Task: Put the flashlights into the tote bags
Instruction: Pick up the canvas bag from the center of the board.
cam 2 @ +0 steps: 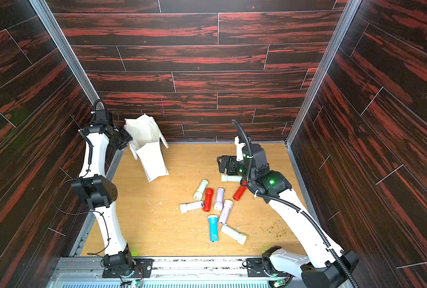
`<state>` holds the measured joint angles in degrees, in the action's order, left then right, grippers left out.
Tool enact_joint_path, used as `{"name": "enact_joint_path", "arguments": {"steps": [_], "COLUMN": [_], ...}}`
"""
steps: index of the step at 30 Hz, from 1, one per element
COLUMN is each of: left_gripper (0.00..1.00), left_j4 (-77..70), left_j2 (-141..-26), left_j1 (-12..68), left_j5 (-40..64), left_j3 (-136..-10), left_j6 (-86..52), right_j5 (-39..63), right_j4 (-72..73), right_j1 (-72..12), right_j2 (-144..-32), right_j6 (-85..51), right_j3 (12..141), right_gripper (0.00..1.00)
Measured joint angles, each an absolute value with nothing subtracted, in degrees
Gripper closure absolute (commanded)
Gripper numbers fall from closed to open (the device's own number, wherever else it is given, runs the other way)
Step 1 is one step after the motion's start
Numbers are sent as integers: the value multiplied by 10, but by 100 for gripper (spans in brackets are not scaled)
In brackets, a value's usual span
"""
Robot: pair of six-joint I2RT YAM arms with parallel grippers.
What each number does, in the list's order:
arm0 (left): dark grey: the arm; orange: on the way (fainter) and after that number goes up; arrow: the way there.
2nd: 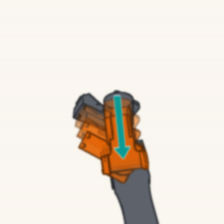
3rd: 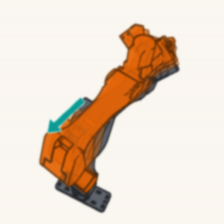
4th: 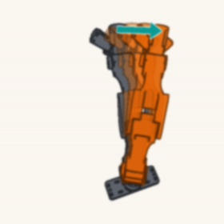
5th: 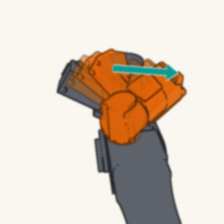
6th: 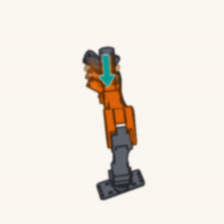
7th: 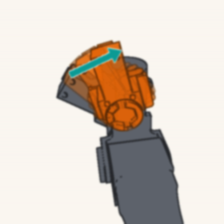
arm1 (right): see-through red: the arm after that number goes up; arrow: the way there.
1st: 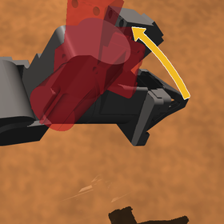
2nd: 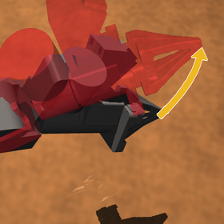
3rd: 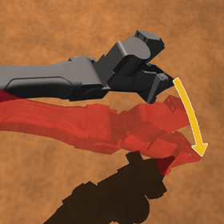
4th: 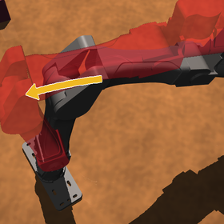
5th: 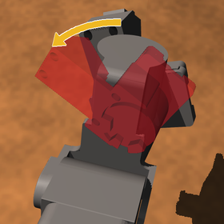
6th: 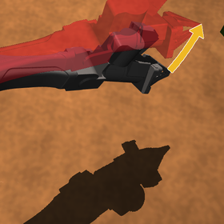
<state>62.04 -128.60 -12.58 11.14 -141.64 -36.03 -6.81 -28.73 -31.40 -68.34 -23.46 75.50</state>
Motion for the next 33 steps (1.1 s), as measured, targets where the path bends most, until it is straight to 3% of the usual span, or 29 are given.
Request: {"name": "enact_joint_path", "arguments": {"steps": [14,22,33], "left_gripper": [99,100,100], "left_j4": [615,602,570], "left_j2": [-1286,-1249,-1053], "left_j1": [-126,-126,-126], "left_j5": [115,109,67], "left_j3": [-1422,-1361,-1168], "left_j6": [-347,-300,-202], "right_j5": [-70,-98,-96], "right_j4": [-287,-278,-243], "right_j1": [-314,-314,-315], "right_j2": [-683,-683,-685], "right_j6": [-235,-245,-268], "right_j3": [755,754,718], "right_gripper": [7,7,7]}}
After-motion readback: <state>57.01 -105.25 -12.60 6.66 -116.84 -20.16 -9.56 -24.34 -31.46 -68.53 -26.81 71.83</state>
